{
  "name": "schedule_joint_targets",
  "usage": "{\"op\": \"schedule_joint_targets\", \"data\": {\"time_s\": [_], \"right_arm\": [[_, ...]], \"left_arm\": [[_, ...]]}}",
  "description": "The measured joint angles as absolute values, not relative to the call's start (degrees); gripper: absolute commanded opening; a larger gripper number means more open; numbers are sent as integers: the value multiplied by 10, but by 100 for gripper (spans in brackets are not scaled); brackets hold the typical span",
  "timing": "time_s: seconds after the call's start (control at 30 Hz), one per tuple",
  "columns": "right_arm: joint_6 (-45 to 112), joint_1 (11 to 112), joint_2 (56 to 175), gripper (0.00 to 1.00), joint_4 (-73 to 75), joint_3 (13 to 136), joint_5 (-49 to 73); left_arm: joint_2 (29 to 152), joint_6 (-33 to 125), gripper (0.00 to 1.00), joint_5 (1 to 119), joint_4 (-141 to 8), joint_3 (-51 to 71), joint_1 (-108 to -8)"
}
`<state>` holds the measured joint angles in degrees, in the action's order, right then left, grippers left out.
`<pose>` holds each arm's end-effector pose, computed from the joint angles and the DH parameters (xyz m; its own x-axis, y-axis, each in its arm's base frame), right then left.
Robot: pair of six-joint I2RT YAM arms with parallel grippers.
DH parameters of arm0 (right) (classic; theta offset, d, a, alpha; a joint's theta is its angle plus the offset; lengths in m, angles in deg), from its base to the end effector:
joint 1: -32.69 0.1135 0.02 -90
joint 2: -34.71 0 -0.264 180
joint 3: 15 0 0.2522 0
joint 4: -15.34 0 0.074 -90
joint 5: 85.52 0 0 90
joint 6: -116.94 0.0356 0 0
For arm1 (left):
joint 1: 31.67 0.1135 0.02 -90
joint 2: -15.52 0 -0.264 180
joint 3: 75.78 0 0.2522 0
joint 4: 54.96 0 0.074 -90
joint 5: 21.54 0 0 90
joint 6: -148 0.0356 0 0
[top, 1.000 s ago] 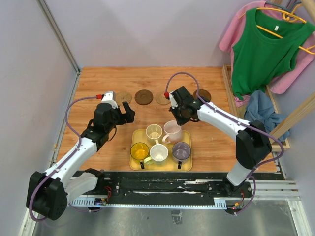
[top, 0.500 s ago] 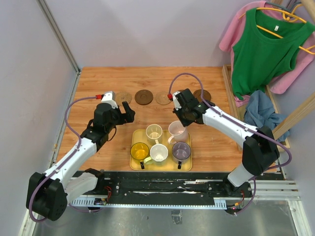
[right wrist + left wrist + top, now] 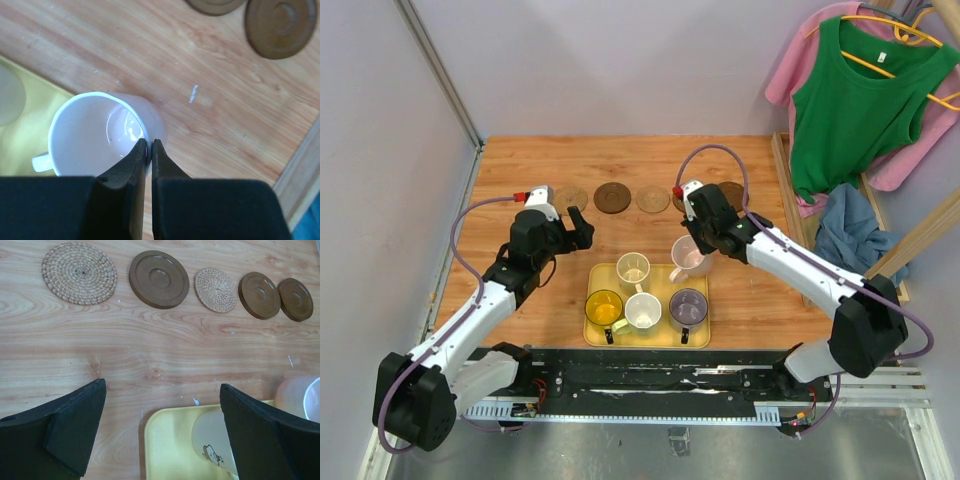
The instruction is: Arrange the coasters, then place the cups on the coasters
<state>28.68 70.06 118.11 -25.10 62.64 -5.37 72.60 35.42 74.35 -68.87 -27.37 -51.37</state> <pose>0.2549 0.1870 0.2717 -0.5886 -0.4119 -0.6956 -0.4863 0.8678 -0.1024 0.2148 -0.0730 0.2551 -0.4283 -0.2523 -0.8677 0.0884 0.9439 -0.3182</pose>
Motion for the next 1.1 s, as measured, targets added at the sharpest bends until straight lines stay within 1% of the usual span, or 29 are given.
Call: {"op": "schedule_joint_targets", "data": {"time_s": [0.2,0.5,0.73,1.1], "right_arm": [[283,687,1148,1,-212,611,-95],[284,586,1149,1,-170,598,-93],[297,532,1153,1,-164,578,-70],[320,485,1179,1,-151,554,-27]], "left_arm": [[722,354,100,743,-688,-277,-514],[722,352,100,743,-689,-282,-514],[722,352,100,743,-688,-284,-514],[724,350,100,743,-688,-284,-514]]}}
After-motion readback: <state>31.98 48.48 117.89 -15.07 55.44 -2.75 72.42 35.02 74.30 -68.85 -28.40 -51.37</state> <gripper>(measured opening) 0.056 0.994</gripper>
